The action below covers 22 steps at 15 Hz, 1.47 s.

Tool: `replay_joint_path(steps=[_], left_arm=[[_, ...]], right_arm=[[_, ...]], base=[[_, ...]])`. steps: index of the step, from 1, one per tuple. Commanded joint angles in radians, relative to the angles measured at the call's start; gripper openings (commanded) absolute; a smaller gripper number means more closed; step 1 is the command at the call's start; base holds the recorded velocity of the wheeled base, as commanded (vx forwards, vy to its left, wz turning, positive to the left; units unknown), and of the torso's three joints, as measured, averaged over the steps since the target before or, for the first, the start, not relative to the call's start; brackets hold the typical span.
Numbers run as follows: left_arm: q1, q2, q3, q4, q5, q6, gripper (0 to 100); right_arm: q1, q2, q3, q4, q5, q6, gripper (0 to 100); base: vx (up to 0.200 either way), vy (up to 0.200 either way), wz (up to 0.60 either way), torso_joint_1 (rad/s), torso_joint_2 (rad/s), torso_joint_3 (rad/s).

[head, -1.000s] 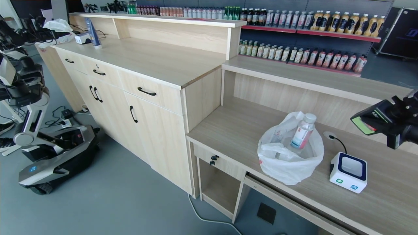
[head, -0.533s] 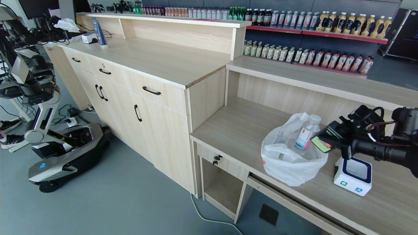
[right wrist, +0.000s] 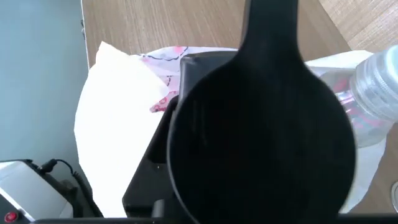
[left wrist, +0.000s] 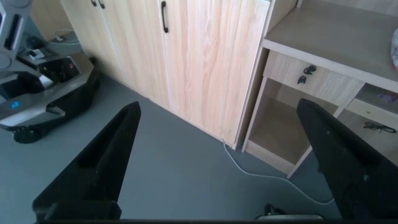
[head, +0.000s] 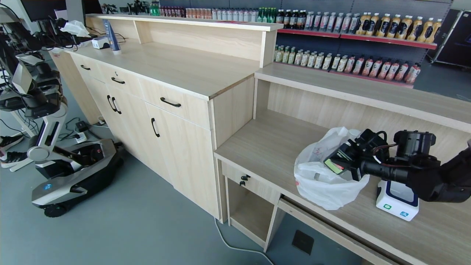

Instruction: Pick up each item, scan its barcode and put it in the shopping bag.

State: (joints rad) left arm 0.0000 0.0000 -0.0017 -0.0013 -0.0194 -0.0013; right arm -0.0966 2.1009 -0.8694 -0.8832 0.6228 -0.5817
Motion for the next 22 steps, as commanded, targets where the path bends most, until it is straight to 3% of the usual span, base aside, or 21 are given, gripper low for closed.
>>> replay_joint_path(steps=[1,20,21,22], left_arm=[[0.0,0.0,0.0,0.0,-0.001,0.0,100],[0.0,0.0,0.0,0.0,0.001,0.0,100],[0.0,0.0,0.0,0.0,0.001,0.0,100],[0.0,0.0,0.0,0.0,0.001,0.0,100]], right_arm=[[0.011,0.071,-0.025,-0.003,0.0,-0.001,0],[0.015,0.212,-0.051,-0.057,-0.003,-0.053,0],[0.006,0.206,-0.034,-0.057,-0.003,-0.047,100],[0.003,0.197,-0.028,-0.059,-0.003,-0.04,100]], base=[[0.0,0.0,0.0,0.0,0.0,0.0],[0.0,0.0,0.0,0.0,0.0,0.0],[0.0,0.0,0.0,0.0,0.0,0.0],[0.0,0.0,0.0,0.0,0.0,0.0]])
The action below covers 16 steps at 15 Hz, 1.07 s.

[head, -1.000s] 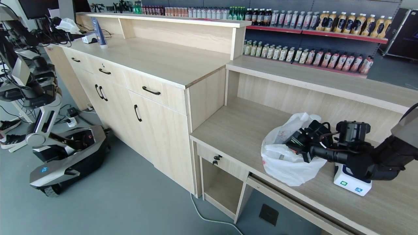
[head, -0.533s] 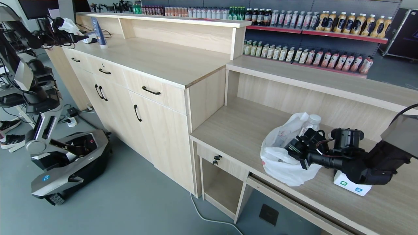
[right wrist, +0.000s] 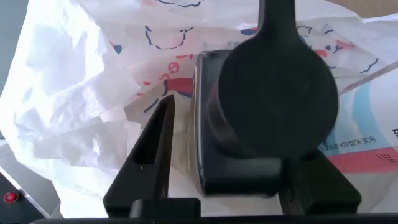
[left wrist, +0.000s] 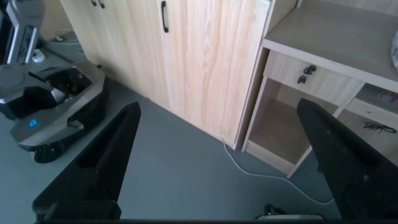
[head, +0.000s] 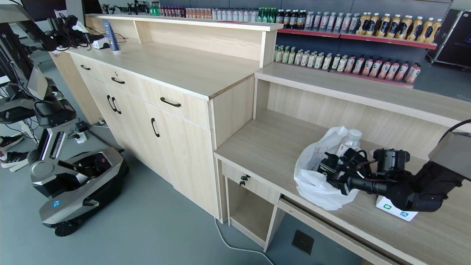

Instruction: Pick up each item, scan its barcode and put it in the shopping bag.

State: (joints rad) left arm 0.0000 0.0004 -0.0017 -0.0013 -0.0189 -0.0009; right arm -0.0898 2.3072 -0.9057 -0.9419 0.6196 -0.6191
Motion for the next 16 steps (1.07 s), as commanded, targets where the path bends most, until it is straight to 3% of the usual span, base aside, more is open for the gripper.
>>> replay_joint_path(steps=[1,6,11,14,16], left_arm=[[0.0,0.0,0.0,0.0,-0.001,-0.001,100],[0.0,0.0,0.0,0.0,0.001,-0.001,100],[0.0,0.0,0.0,0.0,0.001,-0.001,100],[0.0,0.0,0.0,0.0,0.001,-0.001,100],[0.0,0.0,0.0,0.0,0.001,0.001,100]], right_arm=[[-0.005,-0.051,0.008,-0.005,0.0,0.05,100],[-0.054,-0.37,0.1,0.023,0.002,0.289,100],[-0.168,-0.624,0.209,0.052,-0.004,0.253,100],[-0.26,-0.7,0.196,0.052,-0.047,0.122,100],[-0.263,-0.741,0.142,0.069,-0.107,0.167,100]], base=[[0.0,0.0,0.0,0.0,0.0,0.0],[0.0,0.0,0.0,0.0,0.0,0.0],[0.0,0.0,0.0,0.0,0.0,0.0],[0.0,0.0,-0.2,0.001,0.0,0.001],[0.0,0.0,-0.6,-0.002,0.0,0.002]])
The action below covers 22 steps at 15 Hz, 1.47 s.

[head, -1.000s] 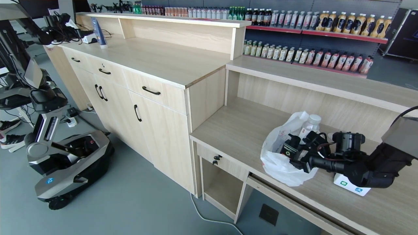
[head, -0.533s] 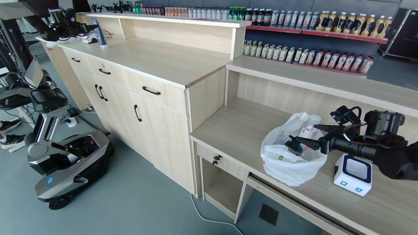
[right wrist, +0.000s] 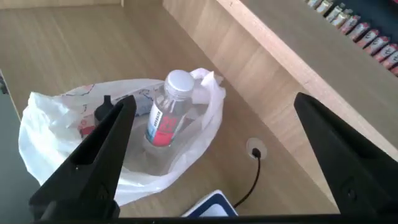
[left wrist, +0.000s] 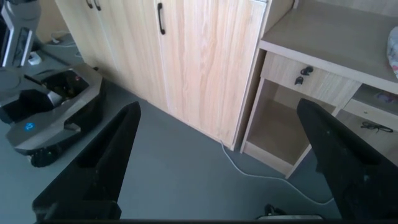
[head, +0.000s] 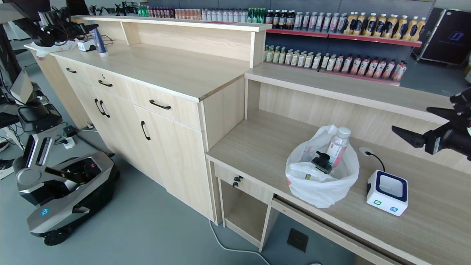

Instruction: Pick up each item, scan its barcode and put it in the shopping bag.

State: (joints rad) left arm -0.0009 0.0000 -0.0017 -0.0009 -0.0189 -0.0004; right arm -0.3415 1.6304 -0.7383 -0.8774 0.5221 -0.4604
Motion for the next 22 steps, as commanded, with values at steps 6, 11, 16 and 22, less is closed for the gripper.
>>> replay_joint_path(steps=[6,11,16,22], left_arm=[[0.001,0.0,0.0,-0.001,-0.001,-0.001,100],[0.001,0.0,0.0,-0.001,0.001,-0.001,100],[0.001,0.0,0.0,-0.001,0.001,-0.001,100],[0.001,0.0,0.0,-0.001,0.001,-0.001,100]], right_arm=[[0.006,-0.175,-0.316,0.469,-0.2,0.146,100],[0.007,-0.25,-0.22,0.517,-0.344,0.161,100],[0.019,-0.457,0.175,0.405,-0.455,0.375,100],[0.271,-1.018,0.738,0.325,-0.445,0.382,100]], base=[[0.0,0.0,-0.6,0.002,0.0,0.004],[0.0,0.0,-0.6,0.0,0.0,0.004],[0.0,0.0,-0.24,0.002,0.0,0.001],[0.0,0.0,0.0,0.0,0.0,0.0]])
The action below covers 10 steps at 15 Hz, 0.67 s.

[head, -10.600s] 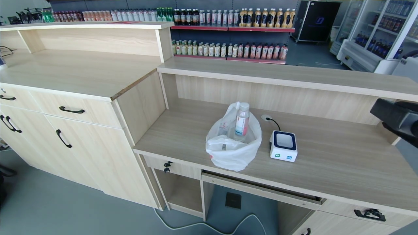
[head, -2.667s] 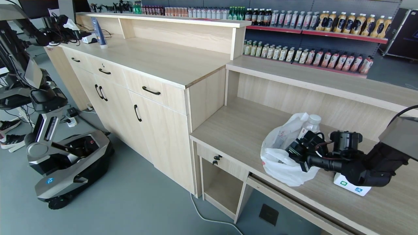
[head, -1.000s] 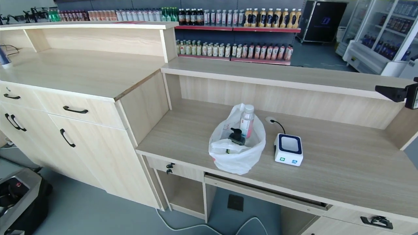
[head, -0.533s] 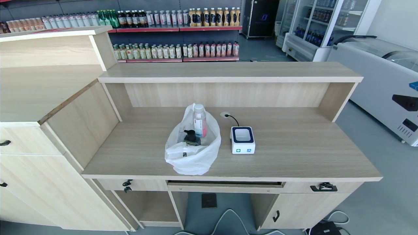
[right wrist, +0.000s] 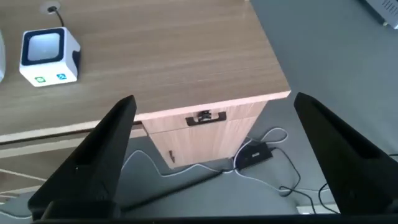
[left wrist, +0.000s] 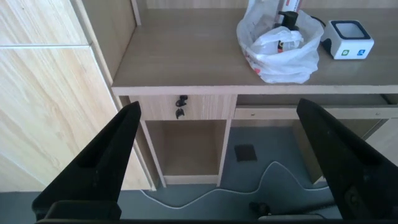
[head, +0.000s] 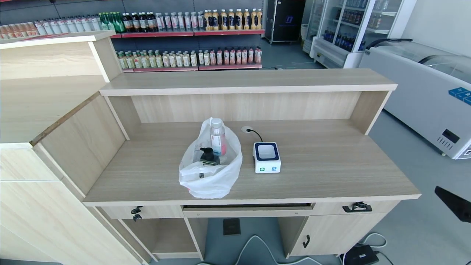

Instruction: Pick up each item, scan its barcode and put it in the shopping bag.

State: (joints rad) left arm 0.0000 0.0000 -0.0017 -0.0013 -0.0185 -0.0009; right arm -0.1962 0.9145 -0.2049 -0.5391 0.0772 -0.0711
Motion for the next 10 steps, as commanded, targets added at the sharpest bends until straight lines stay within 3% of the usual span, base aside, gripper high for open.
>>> replay_joint_path(steps=[1,4,7,10], left_arm=[[0.0,0.0,0.0,0.0,0.0,0.001,100],[0.0,0.0,0.0,0.0,-0.001,-0.001,100],[0.0,0.0,0.0,0.0,0.0,-0.001,100],[0.0,0.0,0.0,0.0,-0.001,-0.001,100]], right_arm=[[0.149,-0.39,0.205,0.061,-0.002,-0.019,100],[0.17,-0.697,0.205,0.35,0.003,-0.023,100],[0.184,-0.902,0.205,0.528,-0.001,-0.01,100],[0.196,-0.914,0.205,0.535,-0.001,-0.007,100]], base=[[0.0,0.0,0.0,0.0,0.0,0.0],[0.0,0.0,0.0,0.0,0.0,0.0],[0.0,0.0,0.0,0.0,0.0,0.0],[0.0,0.0,0.0,0.0,0.0,0.0]])
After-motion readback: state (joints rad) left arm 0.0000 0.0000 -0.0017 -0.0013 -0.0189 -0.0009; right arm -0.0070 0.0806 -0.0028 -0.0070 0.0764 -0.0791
